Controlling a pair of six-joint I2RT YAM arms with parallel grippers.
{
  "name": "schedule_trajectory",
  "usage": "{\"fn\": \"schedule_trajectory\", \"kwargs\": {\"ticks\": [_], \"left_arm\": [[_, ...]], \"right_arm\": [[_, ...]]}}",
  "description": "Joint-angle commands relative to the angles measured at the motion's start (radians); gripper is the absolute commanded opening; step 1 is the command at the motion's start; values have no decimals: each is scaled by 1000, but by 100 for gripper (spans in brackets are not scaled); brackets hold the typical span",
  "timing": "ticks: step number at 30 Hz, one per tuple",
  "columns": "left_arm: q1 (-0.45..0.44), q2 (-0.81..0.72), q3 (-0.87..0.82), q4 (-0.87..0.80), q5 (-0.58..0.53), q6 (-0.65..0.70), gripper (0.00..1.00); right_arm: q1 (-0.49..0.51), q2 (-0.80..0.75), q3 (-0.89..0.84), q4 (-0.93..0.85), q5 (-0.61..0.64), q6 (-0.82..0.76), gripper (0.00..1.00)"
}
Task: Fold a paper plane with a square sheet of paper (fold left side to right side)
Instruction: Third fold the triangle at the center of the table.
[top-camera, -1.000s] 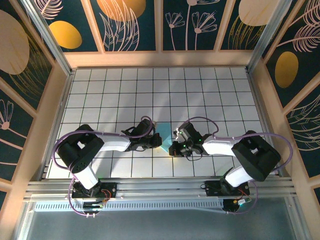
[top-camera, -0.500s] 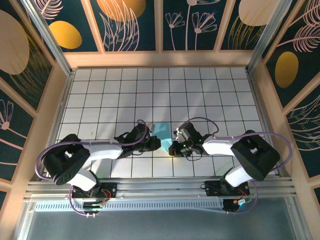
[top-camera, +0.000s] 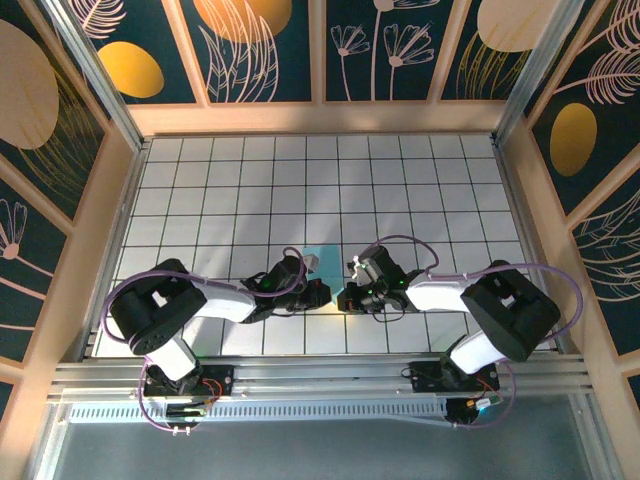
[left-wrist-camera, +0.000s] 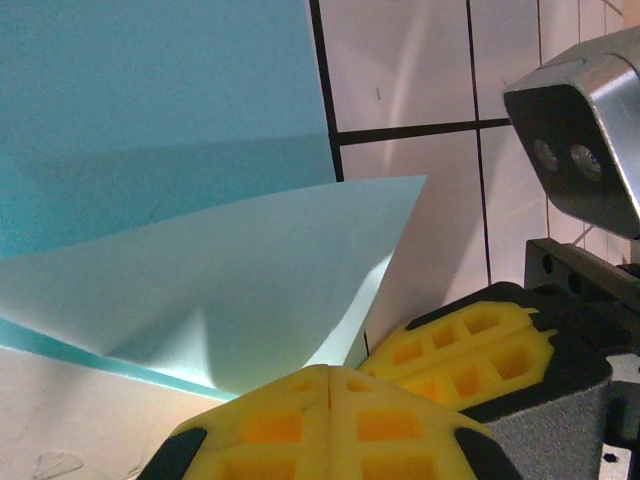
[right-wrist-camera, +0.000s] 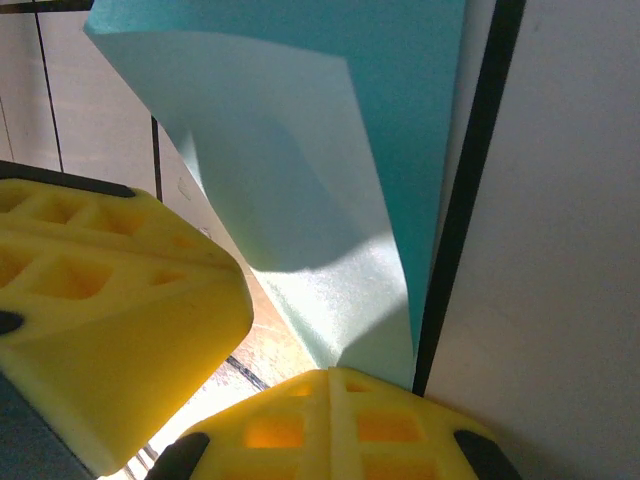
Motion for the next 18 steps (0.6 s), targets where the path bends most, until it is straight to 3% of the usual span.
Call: {"fn": "schedule_trajectory", "kwargs": {"ticks": [1, 18], "left_arm": [[-7, 13, -5, 60, 3, -18, 3], [-5, 56, 17, -44, -68, -52, 1]], "right_arm": [[-1, 62, -51, -142, 93, -13, 0], [-1, 80, -36, -181, 113, -30, 0]]}}
